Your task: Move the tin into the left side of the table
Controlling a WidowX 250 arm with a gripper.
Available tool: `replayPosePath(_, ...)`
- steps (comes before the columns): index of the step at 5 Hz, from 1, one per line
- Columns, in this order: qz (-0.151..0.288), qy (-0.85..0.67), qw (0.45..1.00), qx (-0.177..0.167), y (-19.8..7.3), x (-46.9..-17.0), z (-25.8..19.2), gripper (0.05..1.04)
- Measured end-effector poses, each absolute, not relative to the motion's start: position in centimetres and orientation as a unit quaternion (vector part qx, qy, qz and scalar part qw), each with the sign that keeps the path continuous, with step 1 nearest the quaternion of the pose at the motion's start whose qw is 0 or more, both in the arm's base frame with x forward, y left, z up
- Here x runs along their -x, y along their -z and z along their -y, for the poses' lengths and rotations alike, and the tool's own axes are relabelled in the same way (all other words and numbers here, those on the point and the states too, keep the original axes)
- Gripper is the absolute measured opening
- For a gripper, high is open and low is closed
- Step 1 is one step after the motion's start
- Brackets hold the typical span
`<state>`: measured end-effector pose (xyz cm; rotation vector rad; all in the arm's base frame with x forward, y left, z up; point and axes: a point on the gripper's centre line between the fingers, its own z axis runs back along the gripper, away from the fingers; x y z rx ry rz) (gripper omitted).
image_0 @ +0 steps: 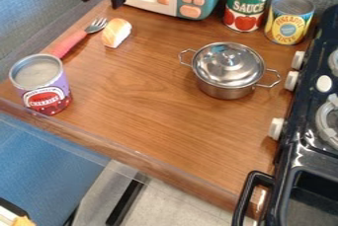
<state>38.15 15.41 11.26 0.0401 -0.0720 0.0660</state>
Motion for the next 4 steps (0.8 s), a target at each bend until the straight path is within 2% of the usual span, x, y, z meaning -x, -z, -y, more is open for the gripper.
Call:
replayPosePath(1, 0.018, -0.030, 0.999, -0.014, -9.7, -37.9, -15.4, 1.001)
replayPosePath(2, -0.013, -0.038, 0.999, -0.019, -7.5, -35.1, -17.3, 1.001)
replayPosePath(4, 0.020, -0.050, 0.998, -0.043, -9.2, -28.8, -21.4, 1.001)
